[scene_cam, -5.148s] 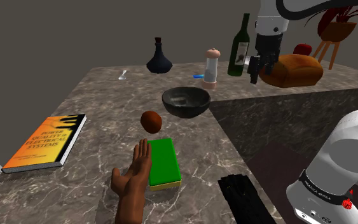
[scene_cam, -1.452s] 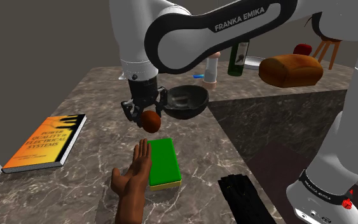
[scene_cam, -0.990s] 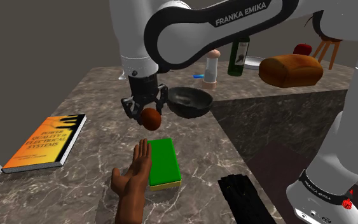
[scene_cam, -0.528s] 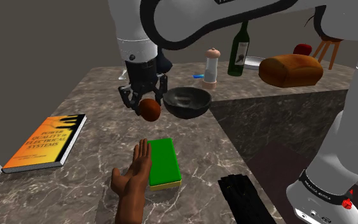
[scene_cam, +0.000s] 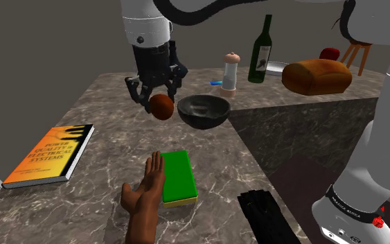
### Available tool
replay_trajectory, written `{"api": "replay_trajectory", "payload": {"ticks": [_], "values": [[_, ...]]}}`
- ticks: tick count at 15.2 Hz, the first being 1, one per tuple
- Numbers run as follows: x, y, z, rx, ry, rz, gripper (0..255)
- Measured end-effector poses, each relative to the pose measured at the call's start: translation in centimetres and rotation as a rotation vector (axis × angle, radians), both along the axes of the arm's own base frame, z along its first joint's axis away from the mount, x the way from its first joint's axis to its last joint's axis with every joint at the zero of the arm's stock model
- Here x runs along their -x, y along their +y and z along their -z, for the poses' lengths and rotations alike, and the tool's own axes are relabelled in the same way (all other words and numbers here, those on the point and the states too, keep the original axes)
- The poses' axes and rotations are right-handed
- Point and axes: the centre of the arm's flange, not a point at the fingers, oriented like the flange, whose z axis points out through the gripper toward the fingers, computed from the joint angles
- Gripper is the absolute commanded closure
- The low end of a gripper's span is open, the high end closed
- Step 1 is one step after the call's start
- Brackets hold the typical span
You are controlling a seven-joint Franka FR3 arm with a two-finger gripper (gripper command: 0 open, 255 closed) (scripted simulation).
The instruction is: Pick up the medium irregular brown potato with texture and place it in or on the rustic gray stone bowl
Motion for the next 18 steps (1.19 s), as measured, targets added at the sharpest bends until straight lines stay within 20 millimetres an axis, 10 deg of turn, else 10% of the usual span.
{"api": "replay_trajectory", "payload": {"ticks": [11, 18], "values": [[0.1, -0.1, -5.8, 0.000, 0.000, 0.000, 255], [-0.3, -8.2, -6.6, 0.001, 0.000, 0.002, 255]]}}
